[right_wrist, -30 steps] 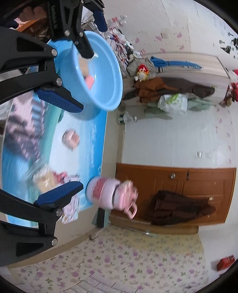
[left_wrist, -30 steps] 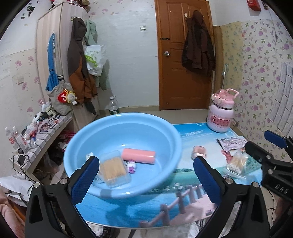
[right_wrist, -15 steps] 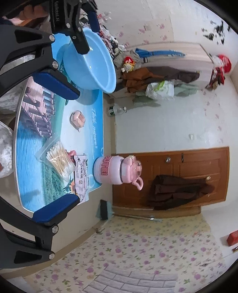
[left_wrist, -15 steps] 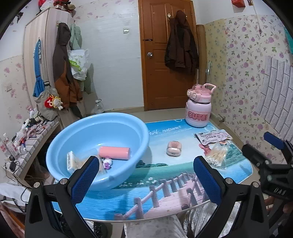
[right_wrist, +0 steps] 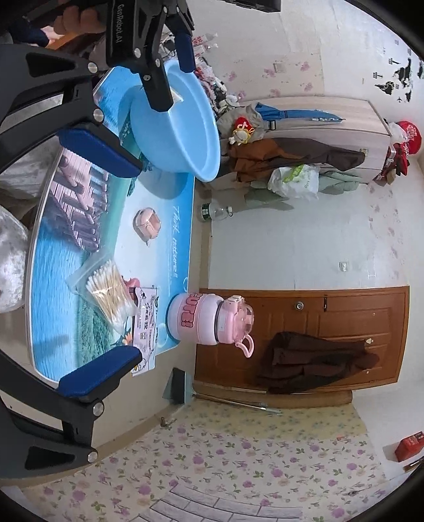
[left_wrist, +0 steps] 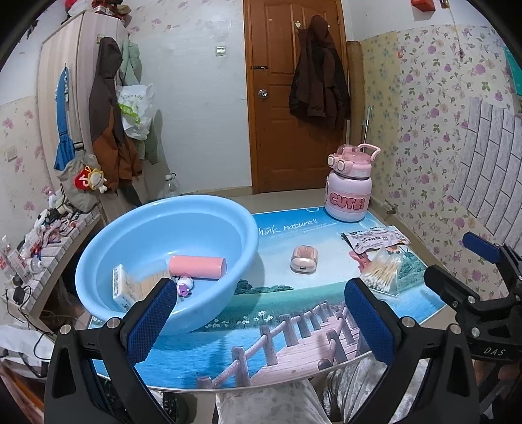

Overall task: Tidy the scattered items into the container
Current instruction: 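Move the right gripper to the cotton swab bag and grasp it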

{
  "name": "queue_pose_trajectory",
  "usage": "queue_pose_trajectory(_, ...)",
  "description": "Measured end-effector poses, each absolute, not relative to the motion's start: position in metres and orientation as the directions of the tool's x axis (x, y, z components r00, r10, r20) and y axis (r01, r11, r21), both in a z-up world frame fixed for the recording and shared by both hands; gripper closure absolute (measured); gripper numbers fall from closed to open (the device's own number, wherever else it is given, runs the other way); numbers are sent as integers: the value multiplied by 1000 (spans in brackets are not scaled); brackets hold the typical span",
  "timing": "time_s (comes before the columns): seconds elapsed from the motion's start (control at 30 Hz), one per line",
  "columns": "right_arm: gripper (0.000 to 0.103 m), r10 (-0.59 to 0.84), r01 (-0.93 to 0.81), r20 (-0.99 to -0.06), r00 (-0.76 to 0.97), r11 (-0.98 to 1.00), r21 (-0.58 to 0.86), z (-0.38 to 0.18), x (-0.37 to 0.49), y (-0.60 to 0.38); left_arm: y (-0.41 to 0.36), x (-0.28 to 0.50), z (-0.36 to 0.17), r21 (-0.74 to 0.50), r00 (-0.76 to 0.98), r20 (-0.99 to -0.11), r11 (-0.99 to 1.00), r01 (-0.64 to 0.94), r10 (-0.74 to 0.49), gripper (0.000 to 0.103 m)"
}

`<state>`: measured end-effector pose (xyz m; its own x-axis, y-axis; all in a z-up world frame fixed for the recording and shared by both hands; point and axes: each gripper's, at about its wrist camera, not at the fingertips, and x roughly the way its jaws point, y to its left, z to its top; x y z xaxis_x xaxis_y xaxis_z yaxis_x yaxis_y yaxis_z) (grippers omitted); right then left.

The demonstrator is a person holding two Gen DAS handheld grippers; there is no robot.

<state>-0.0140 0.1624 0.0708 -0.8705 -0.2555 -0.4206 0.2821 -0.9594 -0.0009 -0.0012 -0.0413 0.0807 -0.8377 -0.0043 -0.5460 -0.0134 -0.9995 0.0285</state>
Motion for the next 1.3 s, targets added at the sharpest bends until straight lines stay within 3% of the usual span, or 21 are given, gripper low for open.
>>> queue_pose_trajectory(0.53, 0, -266, 341, -475, -839, -937, -78, 48, -37, 178, -19, -9, 71, 35, -820, -569, -995, -93, 56, 0)
queue_pose_trajectory(0.9, 0, -286, 425, -583, -760, -898, -114, 20, -82, 189, 7, -47, 57, -14, -780, -612, -988, -156, 132, 0)
queue_pose_trajectory(1.3, 0, -326, 542, -655, -682, -827, -153, -2, -131, 181, 30, -85, 32, -3, -733, -667, -984, -180, 136, 0)
